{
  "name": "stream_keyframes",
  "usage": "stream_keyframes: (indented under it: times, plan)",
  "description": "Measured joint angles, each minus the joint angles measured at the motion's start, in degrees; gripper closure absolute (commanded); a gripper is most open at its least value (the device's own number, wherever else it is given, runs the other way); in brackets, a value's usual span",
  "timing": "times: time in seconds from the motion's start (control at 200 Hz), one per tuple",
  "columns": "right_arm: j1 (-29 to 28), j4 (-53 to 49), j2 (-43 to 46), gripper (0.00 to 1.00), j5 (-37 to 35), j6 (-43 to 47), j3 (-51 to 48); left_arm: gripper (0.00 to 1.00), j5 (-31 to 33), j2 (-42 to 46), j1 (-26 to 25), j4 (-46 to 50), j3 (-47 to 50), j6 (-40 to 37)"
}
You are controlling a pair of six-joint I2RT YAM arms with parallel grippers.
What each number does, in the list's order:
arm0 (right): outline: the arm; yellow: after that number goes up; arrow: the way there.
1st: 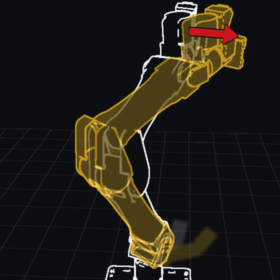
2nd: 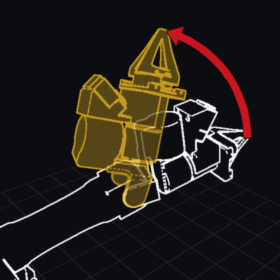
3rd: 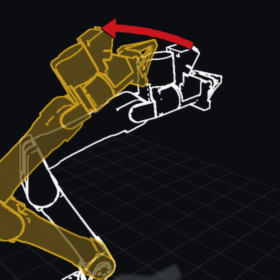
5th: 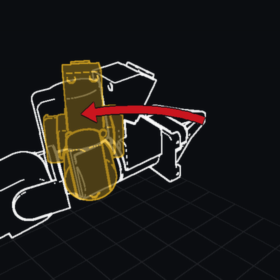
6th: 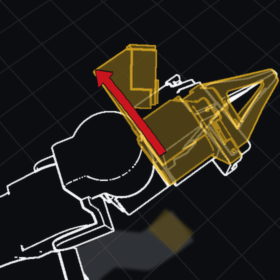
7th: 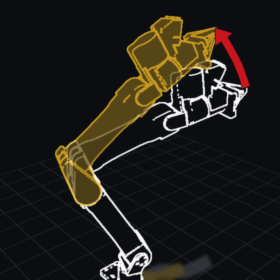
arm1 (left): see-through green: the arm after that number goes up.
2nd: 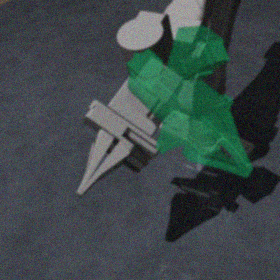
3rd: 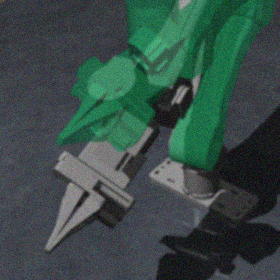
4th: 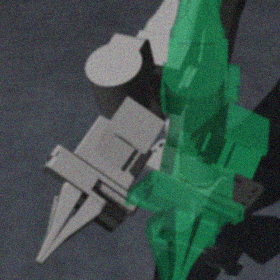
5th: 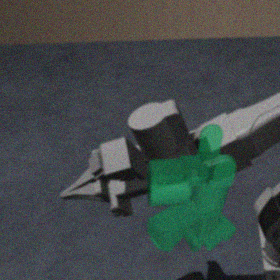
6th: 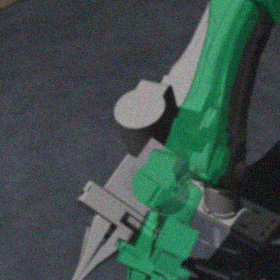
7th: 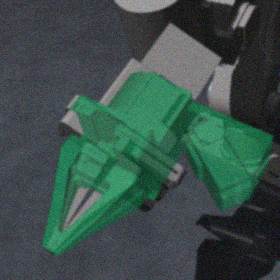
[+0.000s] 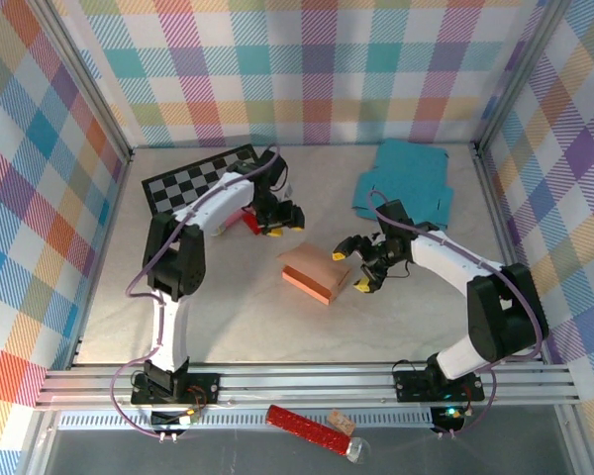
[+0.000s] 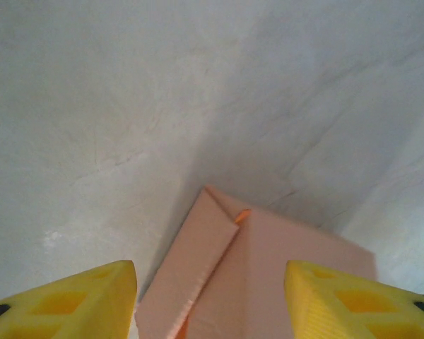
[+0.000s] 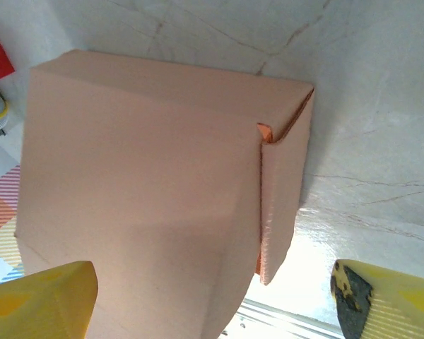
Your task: Fold the paper box
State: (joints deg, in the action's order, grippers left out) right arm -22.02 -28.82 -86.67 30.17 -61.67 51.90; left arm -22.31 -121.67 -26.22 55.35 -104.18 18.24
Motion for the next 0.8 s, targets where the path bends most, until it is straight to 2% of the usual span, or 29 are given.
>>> stream_keyframes:
  times: [0.205,0.465,0.8]
  plan:
    - [-1.27,3.82,-0.07,0.15,0.92,-1.57,-1.73,0.45,-3.39,1.01,0.0,-1.42,5.35,-2.67]
    - [-1.7,5.77,-1.27,0.17,0.96,-2.14,-2.54,0.45,-4.68,2.82,-0.63,-5.49,13.14,-2.91]
    - [-1.7,3.85,-4.76,0.19,0.24,4.07,-2.49,0.46,-5.09,5.46,-2.36,-10.36,18.99,-2.89]
